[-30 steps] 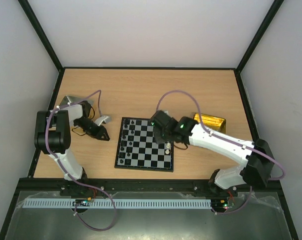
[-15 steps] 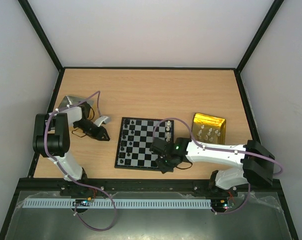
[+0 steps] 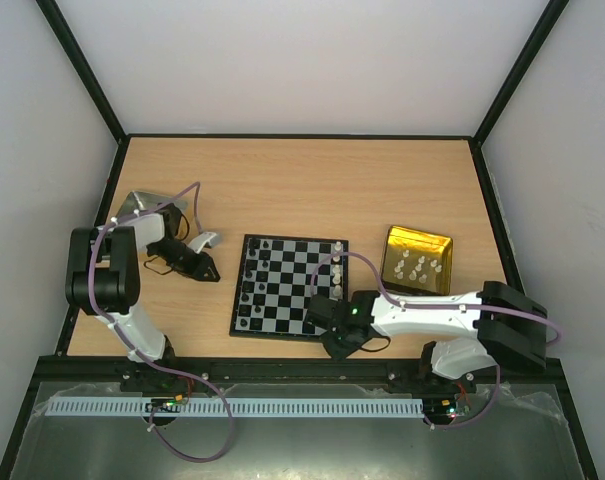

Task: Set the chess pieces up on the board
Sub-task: Adjust the chessboard at the center of the board, then move the storage box to the center of the board, then pick up the chess piece from the storage box, then place the chess piece on the chessboard.

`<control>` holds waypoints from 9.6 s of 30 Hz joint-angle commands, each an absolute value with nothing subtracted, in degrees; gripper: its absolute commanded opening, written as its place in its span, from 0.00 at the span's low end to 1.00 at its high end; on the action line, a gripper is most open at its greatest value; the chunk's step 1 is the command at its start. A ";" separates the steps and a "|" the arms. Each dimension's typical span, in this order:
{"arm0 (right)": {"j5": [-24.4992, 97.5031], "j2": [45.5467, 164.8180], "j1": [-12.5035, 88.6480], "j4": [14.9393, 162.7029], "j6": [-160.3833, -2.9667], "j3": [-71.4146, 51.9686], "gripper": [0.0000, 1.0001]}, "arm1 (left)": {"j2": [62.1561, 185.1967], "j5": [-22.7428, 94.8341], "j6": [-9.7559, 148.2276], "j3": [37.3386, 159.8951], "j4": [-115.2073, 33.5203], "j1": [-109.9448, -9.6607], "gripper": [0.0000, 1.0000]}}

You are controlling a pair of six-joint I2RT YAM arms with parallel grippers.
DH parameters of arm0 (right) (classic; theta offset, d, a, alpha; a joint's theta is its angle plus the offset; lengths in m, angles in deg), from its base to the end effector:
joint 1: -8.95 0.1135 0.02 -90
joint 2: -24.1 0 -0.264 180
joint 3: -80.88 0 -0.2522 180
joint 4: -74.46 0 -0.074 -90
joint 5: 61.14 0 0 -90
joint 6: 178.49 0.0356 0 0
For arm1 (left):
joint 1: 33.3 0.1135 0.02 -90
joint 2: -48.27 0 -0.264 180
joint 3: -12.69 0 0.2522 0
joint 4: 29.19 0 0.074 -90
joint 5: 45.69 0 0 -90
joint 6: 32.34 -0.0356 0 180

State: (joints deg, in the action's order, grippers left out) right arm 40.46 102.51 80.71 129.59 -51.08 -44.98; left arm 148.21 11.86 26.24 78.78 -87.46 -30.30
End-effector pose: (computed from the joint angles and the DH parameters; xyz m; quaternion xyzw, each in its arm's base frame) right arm 0.0611 0.2082 0.1614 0.3014 -0.9437 -0.1332 0.0288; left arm 0.2718 -0.0049 0.1291 0.2306 0.9319 -0.2721 0.0657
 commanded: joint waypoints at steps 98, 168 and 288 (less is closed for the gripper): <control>35.56 101.72 38.97 123.76 -46.56 -41.66 0.02 | 146.73 22.16 35.66 78.33 -73.88 -42.30 0.32; 36.41 104.44 26.57 127.41 -50.77 -41.94 0.17 | 146.07 23.92 35.75 77.25 -73.27 -44.82 0.34; 32.11 139.59 45.58 138.41 -58.26 3.42 0.08 | 145.83 21.97 34.36 75.59 -72.38 -44.73 0.34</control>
State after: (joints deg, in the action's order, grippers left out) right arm 33.81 138.93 46.24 136.41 -57.86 2.23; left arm 144.82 22.29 34.83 77.82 -70.50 -44.53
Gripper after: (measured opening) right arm 0.079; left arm 0.337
